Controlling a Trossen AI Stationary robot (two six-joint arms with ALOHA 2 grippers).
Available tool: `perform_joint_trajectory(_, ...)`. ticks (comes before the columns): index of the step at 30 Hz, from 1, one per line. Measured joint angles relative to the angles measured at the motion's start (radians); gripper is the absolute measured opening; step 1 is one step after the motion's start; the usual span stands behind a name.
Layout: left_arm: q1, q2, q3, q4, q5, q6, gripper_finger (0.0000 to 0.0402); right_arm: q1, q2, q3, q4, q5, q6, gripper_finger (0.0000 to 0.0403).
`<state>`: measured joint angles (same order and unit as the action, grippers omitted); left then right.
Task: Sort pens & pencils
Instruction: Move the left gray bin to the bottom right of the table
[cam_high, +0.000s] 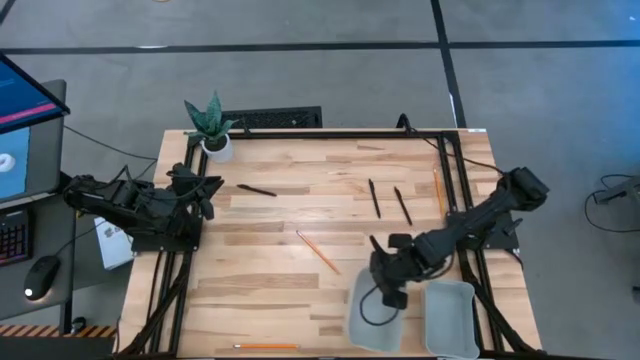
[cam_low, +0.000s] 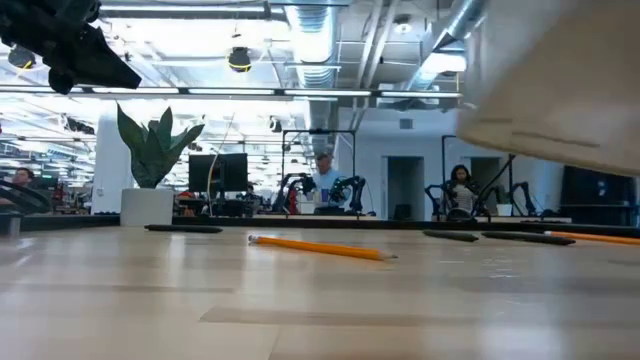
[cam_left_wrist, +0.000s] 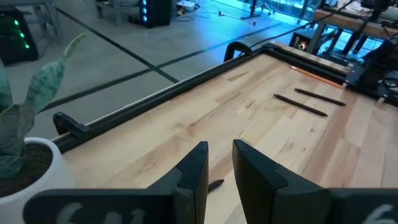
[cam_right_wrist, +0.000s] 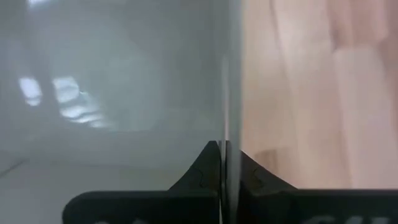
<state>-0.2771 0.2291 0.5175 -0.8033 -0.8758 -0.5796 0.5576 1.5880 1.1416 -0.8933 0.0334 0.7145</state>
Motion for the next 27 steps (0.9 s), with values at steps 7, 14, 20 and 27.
perform_joint_trajectory(7, 0.000, 0.000, 0.000, 0.000, 0.000, -0.008, 0.0064, 0.063, 0.073, -0.006, -0.017, -0.025, 0.027, 0.0021)
perform_joint_trajectory(14, 0.000, 0.000, 0.000, 0.000, 0.000, -0.008, 0.0064, 0.091, 0.181, -0.005, -0.014, -0.065, 0.020, 0.0021)
perform_joint_trajectory(20, 0.000, 0.000, 0.000, 0.000, 0.005, -0.008, 0.0064, 0.128, 0.212, -0.001, -0.018, -0.087, 0.026, 0.0022)
perform_joint_trajectory(27, 0.000, 0.000, 0.000, -0.017, 0.005, -0.008, 0.0064, 0.122, 0.213, -0.001, -0.048, -0.075, 0.038, 0.0022)
